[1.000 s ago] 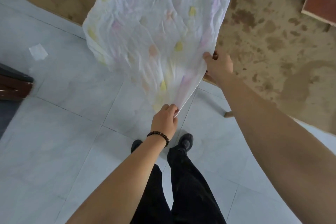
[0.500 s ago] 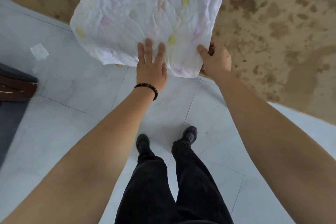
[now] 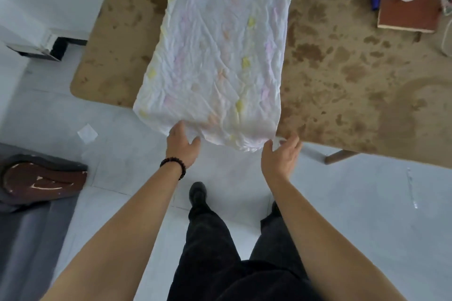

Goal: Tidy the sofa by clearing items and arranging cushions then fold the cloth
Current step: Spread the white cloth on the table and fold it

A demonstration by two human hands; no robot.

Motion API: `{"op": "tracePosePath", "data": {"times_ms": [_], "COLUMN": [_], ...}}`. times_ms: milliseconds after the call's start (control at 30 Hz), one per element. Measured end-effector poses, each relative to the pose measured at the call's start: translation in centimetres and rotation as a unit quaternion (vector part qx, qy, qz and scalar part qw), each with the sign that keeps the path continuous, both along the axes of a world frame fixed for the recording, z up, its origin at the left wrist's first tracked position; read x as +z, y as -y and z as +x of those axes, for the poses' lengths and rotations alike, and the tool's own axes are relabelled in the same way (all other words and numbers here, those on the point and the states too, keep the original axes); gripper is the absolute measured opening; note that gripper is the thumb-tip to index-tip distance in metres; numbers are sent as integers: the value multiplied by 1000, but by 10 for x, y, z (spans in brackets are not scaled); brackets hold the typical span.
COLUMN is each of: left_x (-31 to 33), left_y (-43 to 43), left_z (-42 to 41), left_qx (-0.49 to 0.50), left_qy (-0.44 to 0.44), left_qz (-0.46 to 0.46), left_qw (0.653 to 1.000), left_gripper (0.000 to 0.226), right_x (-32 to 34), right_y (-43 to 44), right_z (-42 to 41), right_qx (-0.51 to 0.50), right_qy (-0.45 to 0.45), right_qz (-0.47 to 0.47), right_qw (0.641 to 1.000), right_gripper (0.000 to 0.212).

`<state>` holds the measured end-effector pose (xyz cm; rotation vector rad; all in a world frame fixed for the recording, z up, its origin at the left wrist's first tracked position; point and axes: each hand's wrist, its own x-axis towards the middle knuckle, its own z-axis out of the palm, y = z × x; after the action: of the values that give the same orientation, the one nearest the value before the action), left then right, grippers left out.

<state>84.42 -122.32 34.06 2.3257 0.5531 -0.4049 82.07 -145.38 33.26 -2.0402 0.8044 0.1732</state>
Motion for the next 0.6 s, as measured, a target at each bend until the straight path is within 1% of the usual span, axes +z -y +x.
{"op": "tracePosePath", "data": {"times_ms": [33, 100, 167, 200, 233, 300, 333, 367, 400, 433, 467, 500, 533, 567, 600], "left_x": [-1, 2, 1, -1, -5, -12, -16, -18, -22, -25, -28, -30, -32, -33, -35], "left_y": [-15, -43, -72, -85, -95, -109, -114, -118, -122, -126, -130, -135, -141, -145, -149], "left_z": [7, 27, 50, 60, 67, 76, 78, 76, 72, 65, 57, 49, 42, 35, 29], "left_qx": [66, 209, 309, 335, 341, 321, 307, 286, 251, 201, 145, 93, 57, 34, 19], "left_qy": [13, 25, -2, -24, -38, -29, -23, -22, -30, -44, -60, -84, -118, -152, -179], "left_qz": [7, 24, -7, -39, -74, -133, -156, -174, -181, -179, -171, -166, -168, -179, -193], "left_qw": [998, 977, 951, 941, 936, 937, 939, 942, 950, 962, 973, 978, 977, 971, 965], "left_gripper": [59, 71, 86, 93, 97, 97, 92, 84, 72, 61, 54, 51, 51, 49, 43], "right_x": [-5, -13, -22, -25, -27, -29, -28, -28, -28, -28, -26, -21, -17, -14, -14], "right_y": [-8, -21, -29, -31, -34, -37, -39, -41, -42, -43, -44, -47, -50, -52, -54], "right_z": [-5, -2, 10, 18, 23, 29, 29, 27, 22, 16, 11, 7, 2, -4, -12], "right_qx": [-37, -90, -128, -139, -152, -173, -174, -169, -164, -163, -165, -162, -156, -146, -133], "right_qy": [-44, -122, -138, -126, -108, -90, -89, -89, -84, -69, -54, -50, -52, -66, -86], "right_qz": [36, 103, 118, 111, 111, 125, 133, 133, 126, 124, 128, 138, 152, 170, 185], "right_qw": [998, 983, 975, 976, 976, 973, 972, 973, 975, 976, 976, 976, 975, 972, 970], "right_gripper": [61, 74, 82, 79, 70, 43, 35, 32, 33, 34, 30, 23, 17, 16, 21]}}
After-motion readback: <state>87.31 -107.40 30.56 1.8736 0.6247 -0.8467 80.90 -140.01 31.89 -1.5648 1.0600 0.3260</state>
